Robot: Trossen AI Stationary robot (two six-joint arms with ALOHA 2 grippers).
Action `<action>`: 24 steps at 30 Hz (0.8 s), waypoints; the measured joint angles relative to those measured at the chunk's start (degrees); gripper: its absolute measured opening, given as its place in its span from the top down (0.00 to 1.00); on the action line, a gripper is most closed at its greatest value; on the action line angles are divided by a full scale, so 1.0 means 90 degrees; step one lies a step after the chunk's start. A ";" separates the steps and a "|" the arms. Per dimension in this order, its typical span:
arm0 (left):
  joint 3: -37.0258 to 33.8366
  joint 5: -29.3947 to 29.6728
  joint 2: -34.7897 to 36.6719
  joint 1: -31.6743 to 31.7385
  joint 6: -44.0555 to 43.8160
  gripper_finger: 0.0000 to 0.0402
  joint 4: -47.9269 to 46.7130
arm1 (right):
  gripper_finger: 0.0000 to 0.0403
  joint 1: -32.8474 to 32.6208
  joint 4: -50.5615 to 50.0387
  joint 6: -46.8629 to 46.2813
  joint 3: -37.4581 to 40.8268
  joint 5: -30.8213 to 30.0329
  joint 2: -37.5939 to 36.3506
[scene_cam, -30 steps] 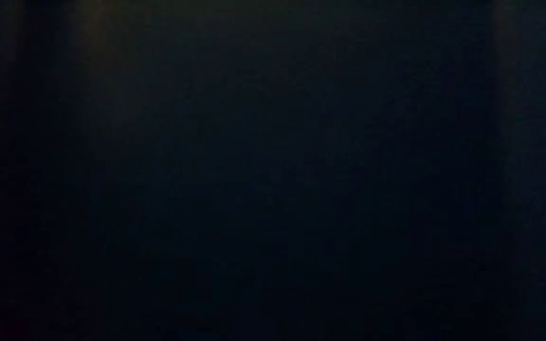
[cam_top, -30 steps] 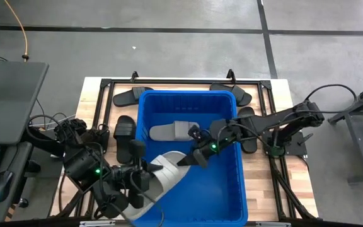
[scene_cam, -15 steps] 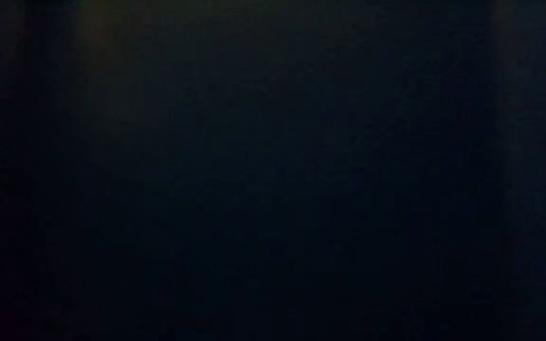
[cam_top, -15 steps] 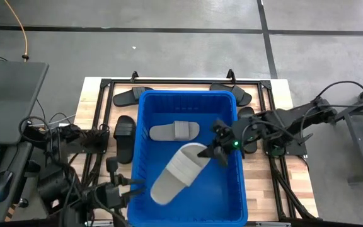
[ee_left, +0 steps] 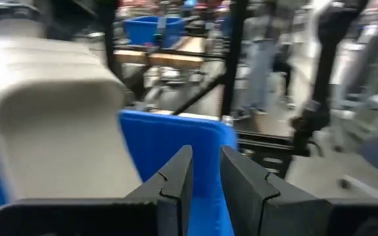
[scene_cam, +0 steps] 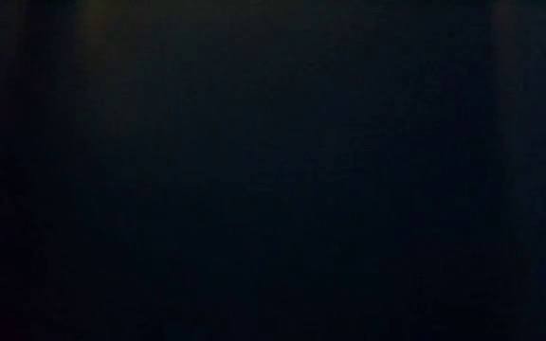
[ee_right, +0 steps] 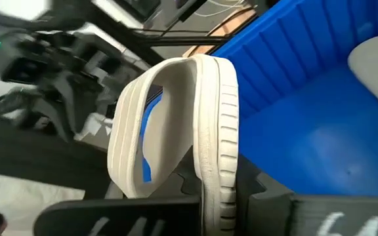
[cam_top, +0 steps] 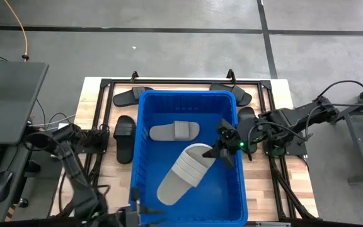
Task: Pick and place slides into bin
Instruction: Put the gray slipper into the blue bin
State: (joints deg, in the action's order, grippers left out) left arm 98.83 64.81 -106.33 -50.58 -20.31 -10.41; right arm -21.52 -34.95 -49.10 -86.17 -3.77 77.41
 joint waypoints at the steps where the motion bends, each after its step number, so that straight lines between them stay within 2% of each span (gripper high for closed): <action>1: -0.0339 -0.0277 0.0094 0.0092 0.0409 0.85 0.0708 | 0.99 0.0000 0.0001 0.0015 0.0000 0.0051 -0.0007; 4: -0.1289 -0.1236 0.0477 0.0428 0.1918 0.90 0.3199 | 0.99 0.0007 0.0000 0.0069 0.0000 0.0086 -0.0015; 7: -0.2099 -0.1284 0.1109 0.0493 0.3188 0.97 0.4514 | 0.99 0.0024 -0.0055 0.0084 0.0000 0.0007 -0.0024; 9: -0.2627 -0.0924 0.1670 0.0352 0.3469 0.99 0.4459 | 0.99 0.0027 -0.0224 0.0065 0.0000 -0.0151 -0.0032; 13: -0.3695 -0.0057 0.3060 -0.0068 0.3799 0.94 0.4287 | 0.99 0.0049 -0.0468 -0.0162 0.0000 -0.0917 -0.0032; 21: -0.5531 0.0033 0.5639 -0.0174 0.4401 0.95 0.4323 | 0.99 0.0384 -0.0633 -0.1239 0.0000 -0.3177 0.0006; 24: -0.6067 0.0035 0.6546 -0.0174 0.4650 0.96 0.4238 | 0.99 0.0612 -0.0791 -0.1760 0.0000 -0.3408 0.0150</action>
State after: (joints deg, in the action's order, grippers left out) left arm 44.22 65.12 -47.41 -52.14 21.54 27.74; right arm -16.01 -42.06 -64.94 -86.17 -34.44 78.76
